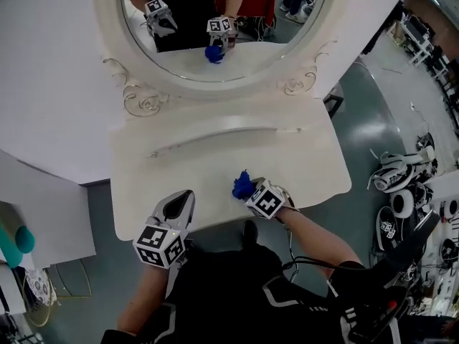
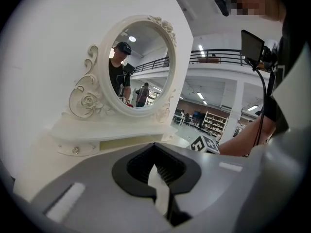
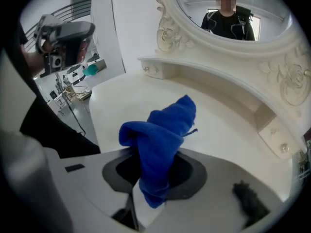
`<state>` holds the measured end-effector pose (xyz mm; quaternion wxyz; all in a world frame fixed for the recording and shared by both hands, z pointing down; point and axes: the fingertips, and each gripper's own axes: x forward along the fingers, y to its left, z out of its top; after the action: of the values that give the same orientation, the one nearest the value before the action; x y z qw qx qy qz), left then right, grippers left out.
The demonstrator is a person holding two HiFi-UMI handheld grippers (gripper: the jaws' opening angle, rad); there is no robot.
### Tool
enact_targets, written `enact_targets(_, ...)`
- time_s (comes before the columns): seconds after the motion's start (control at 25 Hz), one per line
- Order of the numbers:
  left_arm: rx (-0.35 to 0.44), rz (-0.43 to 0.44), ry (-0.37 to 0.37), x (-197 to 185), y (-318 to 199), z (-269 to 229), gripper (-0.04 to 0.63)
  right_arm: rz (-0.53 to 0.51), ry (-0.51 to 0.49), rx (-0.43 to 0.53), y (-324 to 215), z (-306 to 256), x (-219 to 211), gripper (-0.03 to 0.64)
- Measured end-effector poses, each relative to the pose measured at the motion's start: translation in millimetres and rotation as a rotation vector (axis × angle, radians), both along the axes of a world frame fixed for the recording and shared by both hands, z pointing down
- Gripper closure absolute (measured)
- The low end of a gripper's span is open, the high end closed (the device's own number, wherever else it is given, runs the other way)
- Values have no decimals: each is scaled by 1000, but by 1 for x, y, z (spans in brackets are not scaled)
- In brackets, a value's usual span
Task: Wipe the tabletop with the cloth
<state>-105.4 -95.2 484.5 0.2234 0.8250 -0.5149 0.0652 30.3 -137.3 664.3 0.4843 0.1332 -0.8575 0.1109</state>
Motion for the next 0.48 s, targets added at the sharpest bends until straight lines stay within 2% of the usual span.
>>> enact_targets(0.28,13,61,7,26,-12,-4,586,59,-65,-96,67,-2,25,494)
enact_targets(0.4,17,76,0,34,-16,-6,586,96,-89,-133,63,-5,31,494)
enact_targets(0.48,21,69,0,37,-18,-7,586,151,-118,-127,41,-9,34,494)
